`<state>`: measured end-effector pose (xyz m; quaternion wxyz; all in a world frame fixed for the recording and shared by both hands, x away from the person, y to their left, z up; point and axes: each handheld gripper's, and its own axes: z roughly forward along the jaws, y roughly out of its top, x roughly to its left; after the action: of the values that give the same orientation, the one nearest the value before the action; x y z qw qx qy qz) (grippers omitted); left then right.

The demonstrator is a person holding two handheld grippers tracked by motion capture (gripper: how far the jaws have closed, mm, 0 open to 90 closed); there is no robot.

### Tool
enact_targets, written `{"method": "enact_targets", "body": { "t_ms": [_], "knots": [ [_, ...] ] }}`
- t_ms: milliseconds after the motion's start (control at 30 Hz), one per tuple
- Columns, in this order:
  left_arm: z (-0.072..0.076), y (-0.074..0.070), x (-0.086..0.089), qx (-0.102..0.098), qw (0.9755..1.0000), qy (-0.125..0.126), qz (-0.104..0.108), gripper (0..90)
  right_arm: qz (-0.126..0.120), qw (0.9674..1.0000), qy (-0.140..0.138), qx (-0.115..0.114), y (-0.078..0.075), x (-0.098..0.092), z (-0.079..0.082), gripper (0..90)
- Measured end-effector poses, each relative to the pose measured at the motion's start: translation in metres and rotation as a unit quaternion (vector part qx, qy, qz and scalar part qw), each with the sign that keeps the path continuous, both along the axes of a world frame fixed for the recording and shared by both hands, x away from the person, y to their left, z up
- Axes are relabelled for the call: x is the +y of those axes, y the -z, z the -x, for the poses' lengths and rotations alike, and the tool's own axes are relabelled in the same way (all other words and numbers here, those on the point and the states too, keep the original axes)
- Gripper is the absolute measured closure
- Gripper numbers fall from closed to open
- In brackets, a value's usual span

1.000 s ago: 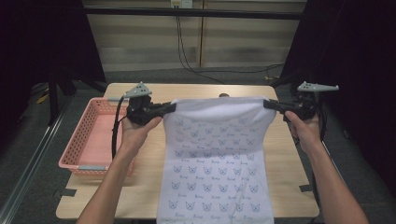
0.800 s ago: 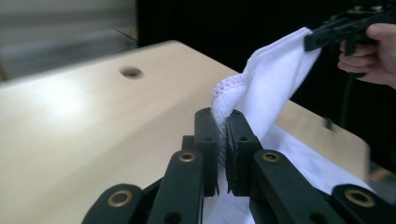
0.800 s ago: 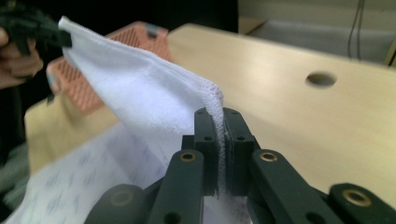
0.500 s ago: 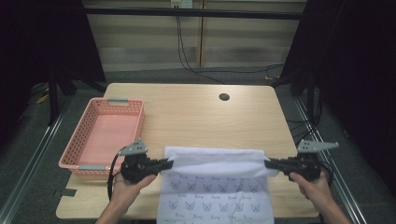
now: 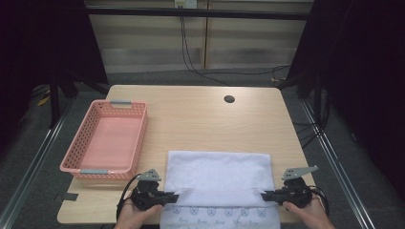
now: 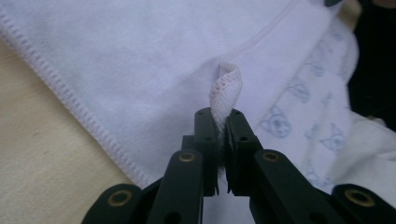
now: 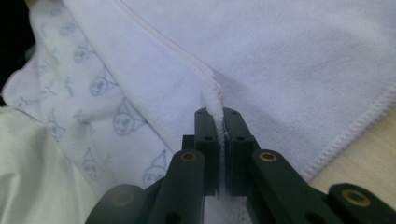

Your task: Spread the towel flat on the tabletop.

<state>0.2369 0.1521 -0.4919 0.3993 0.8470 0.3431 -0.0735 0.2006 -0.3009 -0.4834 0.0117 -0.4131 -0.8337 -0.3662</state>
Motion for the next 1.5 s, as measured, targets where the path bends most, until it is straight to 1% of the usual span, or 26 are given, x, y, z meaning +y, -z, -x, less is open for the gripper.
{"method": "enact_targets", "body": {
  "t_ms": [67, 100, 167, 233, 333, 400, 467, 533, 567, 667, 767, 833, 933, 967, 1000, 1033, 1100, 1133, 1167, 1200, 1267, 1300, 1367, 1400, 1467, 1500],
  "knots": [
    [0.000, 0.003, -0.003, -0.004, 0.9998, 0.004, -0.019, 85.3, 0.016, 0.9998, -0.003, 0.006, 0.003, 0.004, -0.001, 87.0],
    [0.000, 0.002, -0.004, -0.003, 0.9998, 0.001, -0.020, 85.4, 0.027, 0.9996, -0.006, 0.002, 0.005, 0.006, -0.001, 87.0],
    [-0.003, 0.003, -0.004, -0.002, 0.9998, 0.001, -0.019, 85.7, 0.029, 0.9996, -0.002, 0.004, 0.005, 0.007, -0.001, 87.0],
    [-0.006, 0.004, -0.005, -0.009, 0.9997, -0.005, -0.020, 85.8, 0.030, 0.9995, -0.003, 0.001, 0.006, 0.006, -0.002, 87.0],
    [-0.015, 0.004, -0.008, -0.017, 0.9995, -0.011, -0.023, 85.9, 0.024, 0.9997, 0.006, -0.004, 0.008, 0.004, -0.008, 87.0],
    [-0.023, 0.005, -0.010, -0.021, 0.9994, -0.009, -0.024, 85.9, 0.013, 0.9998, 0.017, -0.004, 0.010, 0.001, -0.015, 87.1],
    [-0.032, 0.006, -0.013, -0.030, 0.9993, -0.004, -0.022, 85.9, 0.014, 0.9995, 0.025, -0.010, 0.010, -0.002, -0.023, 87.1],
    [-0.041, 0.007, -0.016, -0.018, 0.9996, -0.018, -0.015, 85.9, 0.013, 0.9993, 0.033, -0.014, 0.011, -0.004, -0.031, 87.0],
    [-0.045, 0.007, -0.017, -0.016, 0.9996, -0.018, -0.014, 86.0, 0.011, 0.9991, 0.037, -0.016, 0.012, -0.005, -0.035, 87.0],
    [-0.056, 0.007, -0.024, -0.027, 0.9991, -0.026, -0.022, 86.1, 0.006, 0.9986, 0.050, -0.015, 0.013, -0.010, -0.047, 87.0],
    [-0.067, 0.008, -0.029, -0.025, 0.9989, -0.034, -0.018, 86.1, 0.009, 0.9982, 0.056, -0.022, 0.014, -0.013, -0.055, 87.0],
    [-0.075, 0.007, -0.032, -0.036, 0.9983, -0.038, -0.027, 86.1, 0.009, 0.9974, 0.067, -0.026, 0.014, -0.014, -0.062, 87.0],
    [-0.088, 0.007, -0.035, -0.037, 0.9977, -0.046, -0.033, 86.2, 0.011, 0.9966, 0.075, -0.033, 0.015, -0.017, -0.076, 87.0],
    [-0.092, 0.007, -0.035, -0.040, 0.9973, -0.052, -0.032, 86.2, 0.009, 0.9966, 0.075, -0.034, 0.015, -0.017, -0.081, 87.0],
    [-0.097, 0.008, -0.035, -0.037, 0.9971, -0.061, -0.027, 86.2, 0.006, 0.9964, 0.077, -0.036, 0.016, -0.018, -0.085, 87.0],
    [-0.101, 0.008, -0.035, -0.036, 0.9970, -0.063, -0.027, 86.2, 0.006, 0.9963, 0.078, -0.035, 0.016, -0.019, -0.089, 87.0],
    [-0.110, 0.009, -0.036, -0.045, 0.9957, -0.076, -0.030, 86.2, 0.011, 0.9957, 0.076, -0.051, 0.017, -0.019, -0.095, 87.0],
    [-0.114, 0.009, -0.037, -0.046, 0.9956, -0.076, -0.030, 86.2, 0.011, 0.9954, 0.076, -0.056, 0.018, -0.019, -0.097, 87.0],
    [-0.119, 0.009, -0.038, -0.047, 0.9953, -0.079, -0.031, 86.2, 0.008, 0.9953, 0.078, -0.056, 0.018, -0.020, -0.100, 87.0],
    [-0.123, 0.009, -0.038, -0.053, 0.9945, -0.083, -0.036, 86.2, 0.008, 0.9948, 0.080, -0.062, 0.019, -0.021, -0.103, 87.0],
    [-0.132, 0.009, -0.039, -0.054, 0.9941, -0.086, -0.039, 86.2, 0.008, 0.9945, 0.083, -0.064, 0.020, -0.023, -0.110, 87.0],
    [-0.135, 0.009, -0.041, -0.061, 0.9927, -0.097, -0.038, 86.2, 0.011, 0.9939, 0.087, -0.068, 0.020, -0.022, -0.114, 87.0],
    [-0.143, 0.009, -0.042, -0.061, 0.9922, -0.099, -0.045, 86.2, 0.015, 0.9933, 0.091, -0.069, 0.020, -0.021, -0.122, 87.0],
    [-0.147, 0.009, -0.043, -0.063, 0.9914, -0.104, -0.048, 86.2, 0.016, 0.9928, 0.094, -0.072, 0.020, -0.021, -0.126, 87.0],
    [-0.154, 0.009, -0.044, -0.059, 0.9909, -0.113, -0.043, 86.2, 0.012, 0.9919, 0.103, -0.074, 0.021, -0.021, -0.136, 87.0],
    [-0.156, 0.009, -0.044, -0.060, 0.9903, -0.116, -0.047, 86.2, 0.014, 0.9914, 0.105, -0.077, 0.021, -0.020, -0.139, 87.0]
  ]
}}
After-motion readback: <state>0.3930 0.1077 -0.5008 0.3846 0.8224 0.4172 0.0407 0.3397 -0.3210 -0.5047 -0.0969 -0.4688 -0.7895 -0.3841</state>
